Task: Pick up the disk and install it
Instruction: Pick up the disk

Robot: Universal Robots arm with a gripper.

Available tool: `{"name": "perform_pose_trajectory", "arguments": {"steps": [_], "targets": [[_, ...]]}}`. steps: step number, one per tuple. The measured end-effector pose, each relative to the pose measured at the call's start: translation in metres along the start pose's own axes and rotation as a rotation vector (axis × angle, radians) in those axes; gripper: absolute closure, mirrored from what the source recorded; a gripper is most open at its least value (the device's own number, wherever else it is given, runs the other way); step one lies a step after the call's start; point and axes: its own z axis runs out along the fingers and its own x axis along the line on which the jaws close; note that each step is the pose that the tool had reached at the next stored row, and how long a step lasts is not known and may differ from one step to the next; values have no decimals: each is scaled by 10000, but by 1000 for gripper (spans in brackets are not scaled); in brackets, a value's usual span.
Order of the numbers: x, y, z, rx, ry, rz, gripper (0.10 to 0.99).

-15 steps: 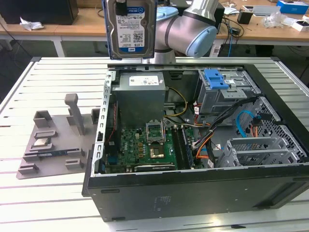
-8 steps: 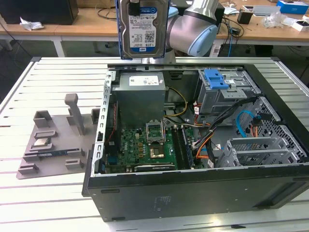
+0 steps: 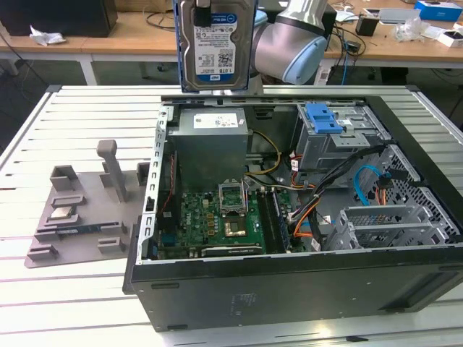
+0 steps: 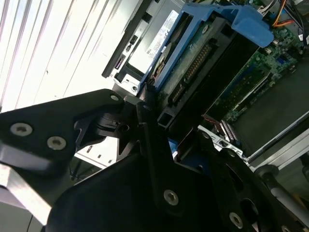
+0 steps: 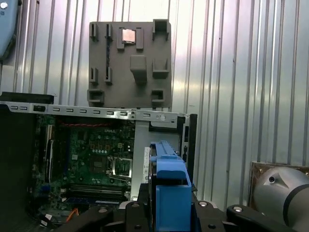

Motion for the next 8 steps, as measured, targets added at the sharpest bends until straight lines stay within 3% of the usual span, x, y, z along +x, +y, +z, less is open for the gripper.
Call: {"name": "perform_pose_trajectory", "arguments": {"steps": [8], "targets": [[204,14,0,0,0,-1,718]]}}
